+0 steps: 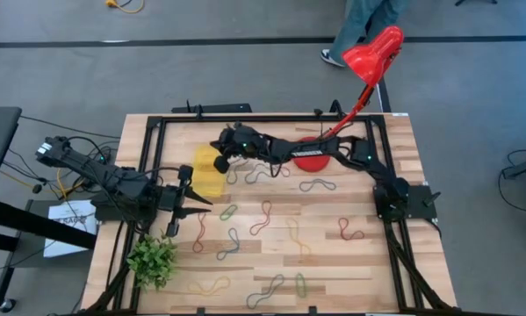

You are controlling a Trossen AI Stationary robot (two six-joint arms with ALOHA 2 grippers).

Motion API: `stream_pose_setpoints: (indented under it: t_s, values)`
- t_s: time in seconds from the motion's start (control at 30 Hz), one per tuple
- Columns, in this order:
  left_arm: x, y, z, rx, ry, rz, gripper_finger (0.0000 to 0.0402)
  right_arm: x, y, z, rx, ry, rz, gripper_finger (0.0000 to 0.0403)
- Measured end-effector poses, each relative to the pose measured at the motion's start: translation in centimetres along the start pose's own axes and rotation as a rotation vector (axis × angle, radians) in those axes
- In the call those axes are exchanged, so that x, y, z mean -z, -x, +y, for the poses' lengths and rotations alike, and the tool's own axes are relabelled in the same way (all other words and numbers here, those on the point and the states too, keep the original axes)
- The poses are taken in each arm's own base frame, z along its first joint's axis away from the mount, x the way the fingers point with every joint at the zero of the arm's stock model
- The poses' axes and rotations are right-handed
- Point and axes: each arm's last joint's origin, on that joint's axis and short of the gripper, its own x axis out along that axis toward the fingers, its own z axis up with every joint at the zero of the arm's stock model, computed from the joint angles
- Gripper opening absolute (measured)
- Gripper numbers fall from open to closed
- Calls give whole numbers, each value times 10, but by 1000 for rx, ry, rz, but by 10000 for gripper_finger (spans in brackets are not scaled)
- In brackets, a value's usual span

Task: Pick and place items into bin
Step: Put the yellow rubber band into the yellow bin

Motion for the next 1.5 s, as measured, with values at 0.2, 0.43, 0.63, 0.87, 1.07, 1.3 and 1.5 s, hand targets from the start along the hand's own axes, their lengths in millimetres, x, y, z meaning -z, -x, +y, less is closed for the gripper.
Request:
stream_pose_setpoints:
  t_s: [0.2, 0.43, 0.63, 0.87, 1.07, 1.3, 1.5]
  values:
    - [0, 0, 0, -1, 0, 3, 67, 13, -9, 3, 24, -20, 57, 8]
    - [0, 0, 0, -1, 3, 4, 67, 15, -8, 2, 36, -35, 101, 39]
    - [0, 0, 0, -1, 5, 5, 67, 21, -7, 3, 33, -51, 169, 63]
    - [1, 0, 0, 0, 5, 9, 67, -11, 28, 23, -107, -43, 287, 67]
    - [1, 0, 0, 1, 5, 9, 67, -21, 86, 65, -292, -13, 636, 67]
    - [1, 0, 0, 1, 5, 9, 67, -19, 166, 134, -350, 72, 983, 67]
    - [1, 0, 0, 1, 15, 8, 67, 0, 215, 184, -203, 225, 1105, 67]
